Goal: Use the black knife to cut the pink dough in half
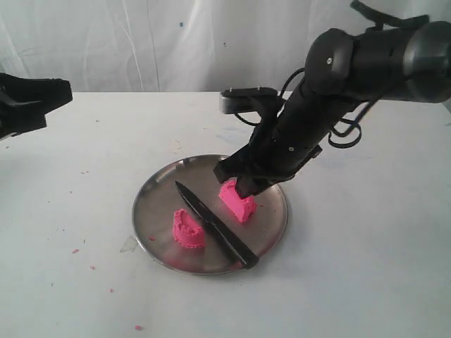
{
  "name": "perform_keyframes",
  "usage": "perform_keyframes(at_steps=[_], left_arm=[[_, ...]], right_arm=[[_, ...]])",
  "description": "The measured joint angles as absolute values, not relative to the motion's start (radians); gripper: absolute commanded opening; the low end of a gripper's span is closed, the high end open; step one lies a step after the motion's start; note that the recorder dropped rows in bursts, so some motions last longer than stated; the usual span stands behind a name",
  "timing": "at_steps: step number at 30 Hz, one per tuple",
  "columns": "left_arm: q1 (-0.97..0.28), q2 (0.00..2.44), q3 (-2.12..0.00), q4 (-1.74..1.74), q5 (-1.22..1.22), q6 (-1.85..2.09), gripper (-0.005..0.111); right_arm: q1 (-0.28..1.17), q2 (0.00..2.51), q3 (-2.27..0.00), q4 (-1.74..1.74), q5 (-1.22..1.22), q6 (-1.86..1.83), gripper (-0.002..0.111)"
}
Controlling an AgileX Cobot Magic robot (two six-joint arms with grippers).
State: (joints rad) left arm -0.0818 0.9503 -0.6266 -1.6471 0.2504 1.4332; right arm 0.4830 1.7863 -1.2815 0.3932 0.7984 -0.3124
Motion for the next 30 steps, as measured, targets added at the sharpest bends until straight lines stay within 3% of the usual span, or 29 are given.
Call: perform_keyframes(at_steps=[12, 21, 30], left_arm=[[-0.082, 0.7, -0.5, -1.641, 0.237, 1.433, 0.0], [-0.082, 0.692, -0.491, -1.639, 0.241, 1.433, 0.0], [-0.082, 0.692, -0.491, -1.639, 0.241, 1.433, 0.0]], right_arm=[[0.483, 1.214, -0.883, 0.441, 0.465, -0.307, 0.0], [0.483, 0.814, -0.649, 0.446, 0.433, -0.297, 0.0], [0.483, 0.612, -0.606, 0.449, 0.464, -0.289, 0.0]])
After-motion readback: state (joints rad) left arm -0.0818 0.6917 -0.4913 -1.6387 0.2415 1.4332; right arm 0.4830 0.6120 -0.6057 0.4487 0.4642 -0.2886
